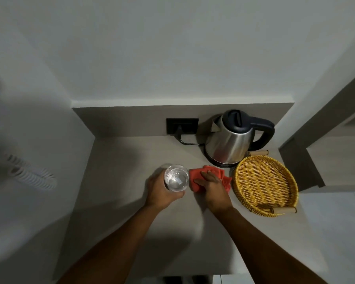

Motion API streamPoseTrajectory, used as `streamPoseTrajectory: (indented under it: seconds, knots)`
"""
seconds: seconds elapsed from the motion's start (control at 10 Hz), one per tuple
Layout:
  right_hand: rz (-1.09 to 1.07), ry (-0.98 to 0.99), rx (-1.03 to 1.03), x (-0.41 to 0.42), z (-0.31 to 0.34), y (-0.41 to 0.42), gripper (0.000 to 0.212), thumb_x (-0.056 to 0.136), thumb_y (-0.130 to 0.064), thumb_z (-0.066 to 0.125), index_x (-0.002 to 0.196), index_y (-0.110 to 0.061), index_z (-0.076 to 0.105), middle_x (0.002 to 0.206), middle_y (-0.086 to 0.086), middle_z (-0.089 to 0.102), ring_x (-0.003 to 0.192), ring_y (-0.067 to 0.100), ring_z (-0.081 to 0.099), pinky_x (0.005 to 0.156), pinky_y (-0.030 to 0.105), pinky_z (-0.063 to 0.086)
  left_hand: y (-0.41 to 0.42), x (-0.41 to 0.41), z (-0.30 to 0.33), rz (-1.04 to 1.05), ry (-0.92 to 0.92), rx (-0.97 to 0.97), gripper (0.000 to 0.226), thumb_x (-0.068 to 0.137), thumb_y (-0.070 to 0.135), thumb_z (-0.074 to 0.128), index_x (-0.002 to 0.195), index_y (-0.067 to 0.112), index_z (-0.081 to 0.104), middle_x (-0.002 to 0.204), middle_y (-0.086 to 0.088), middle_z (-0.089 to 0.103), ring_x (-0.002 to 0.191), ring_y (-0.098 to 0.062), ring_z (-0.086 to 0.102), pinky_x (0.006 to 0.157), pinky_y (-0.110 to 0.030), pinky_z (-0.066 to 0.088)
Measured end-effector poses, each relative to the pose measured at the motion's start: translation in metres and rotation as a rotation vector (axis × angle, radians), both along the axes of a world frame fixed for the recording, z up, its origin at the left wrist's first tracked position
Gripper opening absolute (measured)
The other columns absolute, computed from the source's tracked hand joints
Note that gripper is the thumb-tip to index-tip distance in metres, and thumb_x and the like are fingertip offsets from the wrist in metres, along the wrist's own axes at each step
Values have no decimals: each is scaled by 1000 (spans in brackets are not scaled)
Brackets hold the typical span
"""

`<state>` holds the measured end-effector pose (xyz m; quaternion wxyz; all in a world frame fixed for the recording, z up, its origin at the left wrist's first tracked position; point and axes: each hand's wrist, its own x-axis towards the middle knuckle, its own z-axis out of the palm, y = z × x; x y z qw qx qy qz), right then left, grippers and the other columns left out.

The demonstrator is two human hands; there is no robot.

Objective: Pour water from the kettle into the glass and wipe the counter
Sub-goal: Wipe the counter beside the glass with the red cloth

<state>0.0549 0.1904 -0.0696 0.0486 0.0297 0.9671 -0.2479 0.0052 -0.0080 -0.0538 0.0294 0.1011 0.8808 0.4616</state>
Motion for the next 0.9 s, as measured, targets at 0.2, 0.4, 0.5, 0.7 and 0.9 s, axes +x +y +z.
streamPoseTrajectory:
  seconds: [0.2, 0.4, 0.5, 0.7, 0.9]
  knots:
    - [-158, 291, -80, 23, 41, 31, 51, 75, 1, 76, 123, -12, 63, 135, 18, 55, 129, 40, 43, 106, 48, 37, 6, -4, -8, 2, -15, -29, 77, 46, 33, 98, 118, 25, 68, 112, 4, 75, 105, -18, 71, 95, -48, 56]
    - [-486, 194, 65, 33, 49, 82, 63, 77, -2, 74, 135, -14, 52, 143, 17, 47, 135, 39, 33, 110, 55, 33, 7, -10, -17, -31, -29, -138, 80, 45, 41, 95, 120, 27, 68, 116, 5, 74, 112, -21, 68, 103, -50, 49]
    - [-498, -49, 139, 27, 36, 92, 61, 84, -11, 66, 141, -17, 43, 150, 14, 38, 139, 37, 26, 114, 56, 25, -2, -9, -33, -48, -28, -243, 95, 46, 51, 92, 133, 26, 61, 136, 2, 65, 135, -22, 54, 118, -50, 34]
    - [-471, -152, 121, 27, 16, 91, 61, 89, -18, 59, 145, -20, 34, 156, 13, 27, 144, 37, 13, 116, 60, 13, -9, -1, -49, -62, -29, -382, 118, 49, 80, 68, 147, 18, 48, 156, -3, 48, 151, -20, 32, 124, -37, 11]
    - [-420, -26, 142, 30, 35, 89, 61, 89, -32, 56, 145, -21, 32, 154, 11, 30, 144, 34, 15, 116, 59, 6, -13, 0, -33, -141, -68, -401, 124, 48, 72, 83, 152, 22, 36, 158, 1, 42, 151, -21, 31, 124, -50, 19]
